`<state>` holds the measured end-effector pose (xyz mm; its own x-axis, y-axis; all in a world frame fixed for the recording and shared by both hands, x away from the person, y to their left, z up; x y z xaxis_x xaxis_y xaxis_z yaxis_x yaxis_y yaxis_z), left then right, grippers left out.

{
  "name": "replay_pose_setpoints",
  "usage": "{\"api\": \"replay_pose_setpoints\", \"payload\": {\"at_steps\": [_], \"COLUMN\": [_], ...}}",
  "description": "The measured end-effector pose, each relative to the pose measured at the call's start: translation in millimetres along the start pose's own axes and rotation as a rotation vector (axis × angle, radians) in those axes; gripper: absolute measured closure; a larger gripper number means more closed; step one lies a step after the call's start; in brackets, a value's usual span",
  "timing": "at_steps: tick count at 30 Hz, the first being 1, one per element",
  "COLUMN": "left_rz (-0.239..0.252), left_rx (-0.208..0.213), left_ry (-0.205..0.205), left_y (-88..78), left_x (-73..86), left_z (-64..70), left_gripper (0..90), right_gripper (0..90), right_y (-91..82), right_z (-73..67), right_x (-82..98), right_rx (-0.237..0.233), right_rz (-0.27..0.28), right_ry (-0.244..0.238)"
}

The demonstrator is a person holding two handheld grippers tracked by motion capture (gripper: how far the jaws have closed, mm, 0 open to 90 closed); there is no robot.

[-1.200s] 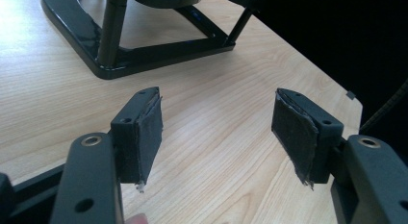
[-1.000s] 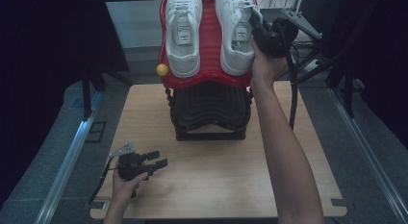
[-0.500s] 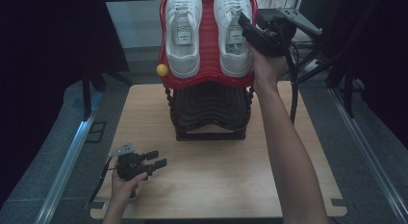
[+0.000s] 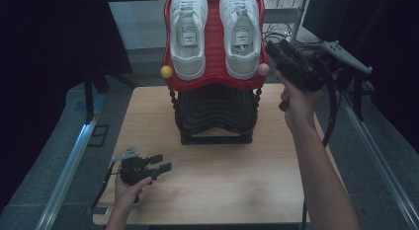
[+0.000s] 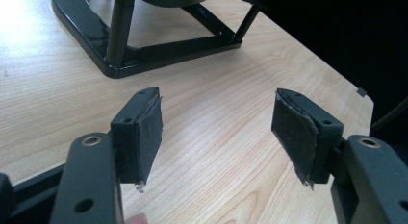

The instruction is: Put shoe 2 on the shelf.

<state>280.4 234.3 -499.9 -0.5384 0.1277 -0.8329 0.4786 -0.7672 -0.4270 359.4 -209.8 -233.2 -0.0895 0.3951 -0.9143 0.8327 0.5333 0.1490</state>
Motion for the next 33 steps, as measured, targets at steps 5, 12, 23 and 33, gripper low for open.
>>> {"api": "replay_pose_setpoints", "payload": {"at_steps": [5,12,23,33], "left_rz": [-0.004,-0.007,-0.001,-0.007], "left_rx": [-0.004,-0.006,-0.014,-0.014], "left_ry": [0.002,-0.003,0.0,0.006], "left_y": [0.8,0.8,-1.1,0.1], "left_x": [0.1,0.2,-0.9,0.1], "left_z": [0.0,0.2,0.6,1.2], "left_gripper": [35.5,35.5,35.5,35.5], "right_gripper": [44.3,44.1,44.2,43.6], "right_y": [-36.0,-84.9,-127.8,-129.9], "right_z": [14.0,42.1,76.8,76.5], "right_x": [22.4,70.4,155.8,164.6], "right_rx": [-0.037,-0.04,-0.013,-0.004], "right_rz": [-0.019,-0.062,-0.212,-0.228], "right_ry": [-0.006,0.001,0.022,-0.02]}}
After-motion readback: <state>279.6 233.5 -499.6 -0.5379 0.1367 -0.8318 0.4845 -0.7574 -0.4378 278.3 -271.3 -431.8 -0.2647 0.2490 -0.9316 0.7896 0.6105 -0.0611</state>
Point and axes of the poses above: each handheld gripper's, and its own axes: y roughly forward along the jaws, x roughly out of its underside, z roughly to its right, the point moved 1 cm from there along y, roughly forward along the jaws, and after that the axes turned 4 degrees about y, right-handed, at the moved point
